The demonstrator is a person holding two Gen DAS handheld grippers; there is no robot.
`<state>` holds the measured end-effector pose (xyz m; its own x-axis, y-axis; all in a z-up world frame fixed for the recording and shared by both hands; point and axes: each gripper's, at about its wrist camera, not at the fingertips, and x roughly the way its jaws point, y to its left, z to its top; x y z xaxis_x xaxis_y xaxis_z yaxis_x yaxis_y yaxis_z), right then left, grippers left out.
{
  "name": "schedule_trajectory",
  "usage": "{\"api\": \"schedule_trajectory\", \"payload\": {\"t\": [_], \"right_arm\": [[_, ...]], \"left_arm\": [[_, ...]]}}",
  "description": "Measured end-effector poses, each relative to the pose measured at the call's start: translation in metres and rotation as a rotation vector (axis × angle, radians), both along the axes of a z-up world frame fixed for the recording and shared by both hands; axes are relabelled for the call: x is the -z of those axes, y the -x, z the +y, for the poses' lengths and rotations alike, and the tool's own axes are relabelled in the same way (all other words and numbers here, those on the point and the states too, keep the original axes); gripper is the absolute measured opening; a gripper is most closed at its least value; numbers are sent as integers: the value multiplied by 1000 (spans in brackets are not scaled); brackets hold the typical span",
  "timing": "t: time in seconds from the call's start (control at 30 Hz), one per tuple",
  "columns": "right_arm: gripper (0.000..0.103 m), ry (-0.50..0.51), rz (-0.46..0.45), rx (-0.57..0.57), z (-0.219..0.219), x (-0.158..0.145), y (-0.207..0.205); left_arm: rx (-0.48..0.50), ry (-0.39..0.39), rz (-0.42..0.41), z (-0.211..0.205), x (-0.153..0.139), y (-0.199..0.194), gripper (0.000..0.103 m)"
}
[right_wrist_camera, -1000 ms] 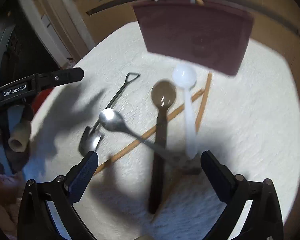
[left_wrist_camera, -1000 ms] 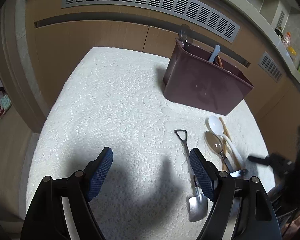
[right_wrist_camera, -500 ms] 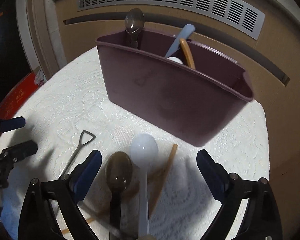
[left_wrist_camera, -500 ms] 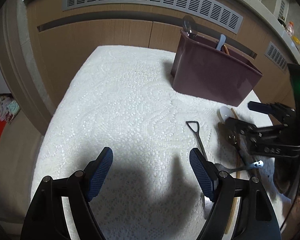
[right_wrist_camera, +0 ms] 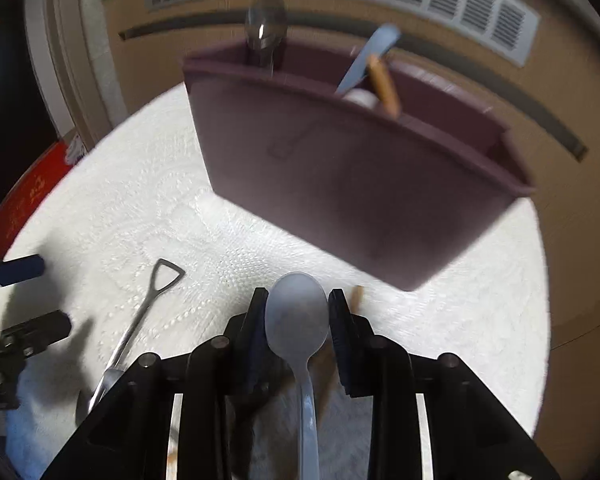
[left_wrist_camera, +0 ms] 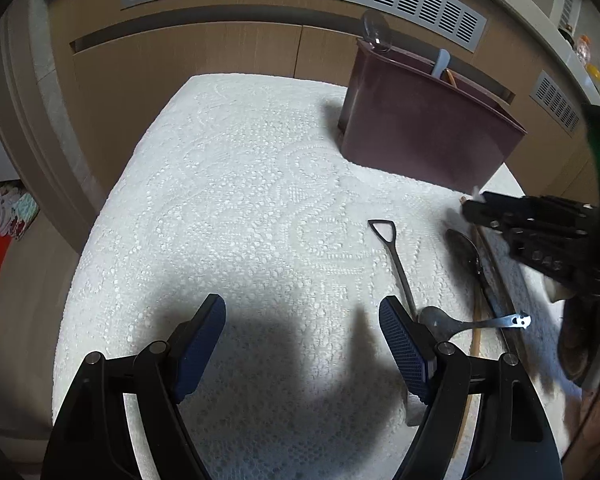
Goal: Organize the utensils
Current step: 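Grasp the dark brown spoon with the left gripper and lift it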
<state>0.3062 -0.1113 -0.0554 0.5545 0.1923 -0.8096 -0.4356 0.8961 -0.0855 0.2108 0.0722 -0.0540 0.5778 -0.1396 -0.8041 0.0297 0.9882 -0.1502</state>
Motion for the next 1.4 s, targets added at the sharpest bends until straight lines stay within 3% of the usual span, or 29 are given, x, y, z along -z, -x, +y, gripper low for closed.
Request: {"api": "schedule_trajectory", "payload": {"t": [0.23, 0.5, 0.7, 0.83, 0.87, 0.93, 1.07, 1.23, 1.33, 1.4], "right_arm": [[27, -97, -51, 47, -43, -36, 35], [28, -116, -60, 112, -79, -32, 58], [28, -122, -72, 156, -101, -24, 76], [28, -131, -65, 181, -111, -17, 80], [28, -135, -63, 185, -113, -16, 80], [28, -148, -61, 195, -117, -14, 83], [28, -163, -59, 201, -120, -11, 89], [28, -169, -54, 202, -118, -8, 89], [28, -173, -66, 208, -117, -9, 90], [28, -178, -66, 210, -118, -9, 91]], "left_arm": [[72, -3, 3, -27, -8, 7, 79], [218, 70, 61, -72, -8, 14, 79], [310, 171, 124, -95, -11, 15, 58], [374, 123, 69, -113, -27, 3, 40], [383, 117, 63, -115, -29, 0, 30], [395, 104, 76, -122, -31, -9, 25], [360, 66, 131, -129, -23, -25, 25], [228, 146, 307, -127, 3, -65, 26], [205, 181, 343, -132, 11, -86, 27], [205, 161, 336, -139, 9, -95, 28]]}}
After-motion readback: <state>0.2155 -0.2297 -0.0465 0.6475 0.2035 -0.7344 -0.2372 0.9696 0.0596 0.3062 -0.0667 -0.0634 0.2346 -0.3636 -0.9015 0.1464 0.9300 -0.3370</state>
